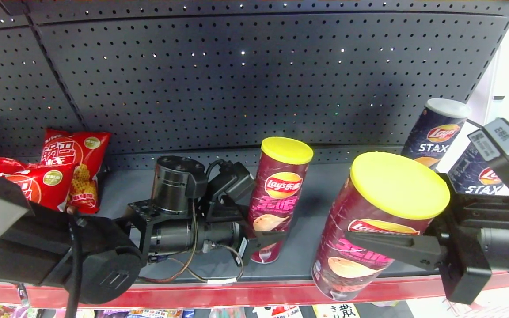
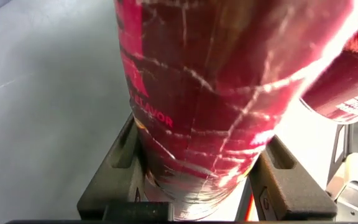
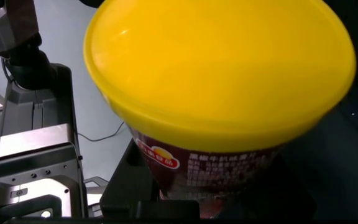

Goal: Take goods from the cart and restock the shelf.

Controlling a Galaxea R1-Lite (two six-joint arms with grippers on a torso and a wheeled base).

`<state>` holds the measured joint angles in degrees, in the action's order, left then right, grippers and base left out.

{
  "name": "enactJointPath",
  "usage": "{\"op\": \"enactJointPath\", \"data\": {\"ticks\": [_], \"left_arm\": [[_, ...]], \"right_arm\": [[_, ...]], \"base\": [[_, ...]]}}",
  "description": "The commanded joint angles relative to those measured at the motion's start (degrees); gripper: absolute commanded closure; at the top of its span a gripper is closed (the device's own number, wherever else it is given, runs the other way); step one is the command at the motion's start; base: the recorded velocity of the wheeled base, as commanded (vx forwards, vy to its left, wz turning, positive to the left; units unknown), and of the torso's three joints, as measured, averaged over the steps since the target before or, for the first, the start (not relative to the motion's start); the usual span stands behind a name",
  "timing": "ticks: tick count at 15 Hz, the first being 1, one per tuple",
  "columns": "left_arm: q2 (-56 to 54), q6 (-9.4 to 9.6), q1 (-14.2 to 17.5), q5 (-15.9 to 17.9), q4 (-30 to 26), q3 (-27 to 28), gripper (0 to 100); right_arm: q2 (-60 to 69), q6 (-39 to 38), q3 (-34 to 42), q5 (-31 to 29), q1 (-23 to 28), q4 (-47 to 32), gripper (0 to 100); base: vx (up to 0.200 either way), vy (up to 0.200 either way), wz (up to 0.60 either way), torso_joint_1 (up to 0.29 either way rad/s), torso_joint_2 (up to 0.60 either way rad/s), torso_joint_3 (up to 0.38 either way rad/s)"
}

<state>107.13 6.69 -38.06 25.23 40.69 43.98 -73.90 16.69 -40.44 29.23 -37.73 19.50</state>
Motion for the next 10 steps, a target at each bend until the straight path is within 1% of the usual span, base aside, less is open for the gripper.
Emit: {"op": "enactJointPath", "data": {"ticks": [1, 2, 3, 10], "left_arm": [[0.0, -0.01, 0.0, -0.2, -0.3, -0.5, 100], [-0.3, -0.19, 0.0, -0.3, -0.3, -1.1, 100], [-0.4, -0.28, 0.0, -0.4, -0.3, -1.6, 0], [-3.0, -0.36, 0.4, -0.4, 0.2, -5.0, 0]], "right_arm": [[-0.3, 0.0, 0.0, 0.0, 0.0, 0.0, 100], [-0.4, 0.0, 0.0, 0.0, 0.0, 0.0, 100], [-0.4, 0.0, 0.0, 0.0, 0.0, 0.0, 100], [-0.4, 0.0, 0.2, 0.0, -0.1, 0.0, 100]], "base": [[0.000, 0.000, 0.00, 0.000, 0.00, 0.000], [0.000, 0.000, 0.00, 0.000, 0.00, 0.000], [0.000, 0.000, 0.00, 0.000, 0.00, 0.000], [0.000, 0.000, 0.00, 0.000, 0.00, 0.000]]}}
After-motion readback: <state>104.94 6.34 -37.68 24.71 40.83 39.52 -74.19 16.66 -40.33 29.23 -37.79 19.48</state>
